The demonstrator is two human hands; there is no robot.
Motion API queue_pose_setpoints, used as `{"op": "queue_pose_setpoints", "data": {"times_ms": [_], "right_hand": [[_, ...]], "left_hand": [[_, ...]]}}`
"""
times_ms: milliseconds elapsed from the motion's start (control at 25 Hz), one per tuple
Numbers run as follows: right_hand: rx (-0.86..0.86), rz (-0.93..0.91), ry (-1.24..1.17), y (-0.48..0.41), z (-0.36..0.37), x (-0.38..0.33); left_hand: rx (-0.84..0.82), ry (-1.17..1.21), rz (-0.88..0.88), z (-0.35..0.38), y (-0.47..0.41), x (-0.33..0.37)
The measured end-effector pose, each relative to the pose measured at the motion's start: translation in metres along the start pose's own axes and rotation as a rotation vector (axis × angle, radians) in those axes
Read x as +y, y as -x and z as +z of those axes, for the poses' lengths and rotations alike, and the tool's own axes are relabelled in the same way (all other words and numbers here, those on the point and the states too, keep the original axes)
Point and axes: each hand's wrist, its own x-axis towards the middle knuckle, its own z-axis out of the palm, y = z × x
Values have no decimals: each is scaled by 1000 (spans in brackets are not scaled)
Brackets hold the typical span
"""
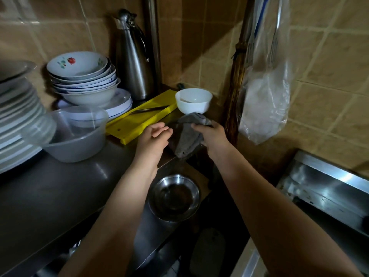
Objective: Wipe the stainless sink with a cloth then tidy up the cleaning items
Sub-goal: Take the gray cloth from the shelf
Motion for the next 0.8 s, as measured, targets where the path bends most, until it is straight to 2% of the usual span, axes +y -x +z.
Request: {"op": "queue_pose_setpoints", "data": {"times_ms": [160, 280, 560, 800], "right_hand": [[-124, 110, -326, 25, -2, -17], [-144, 61, -392, 43, -12, -27], [-1, -13, -302, 98, -64, -37], [218, -49, -357, 160, -145, -13]], "left_hand": [[-28, 35, 15, -4, 12, 7], [-75, 77, 41, -4, 24, 16], [-264, 79, 92, 19, 57, 20], [-494, 87, 9, 75, 110, -8]]}}
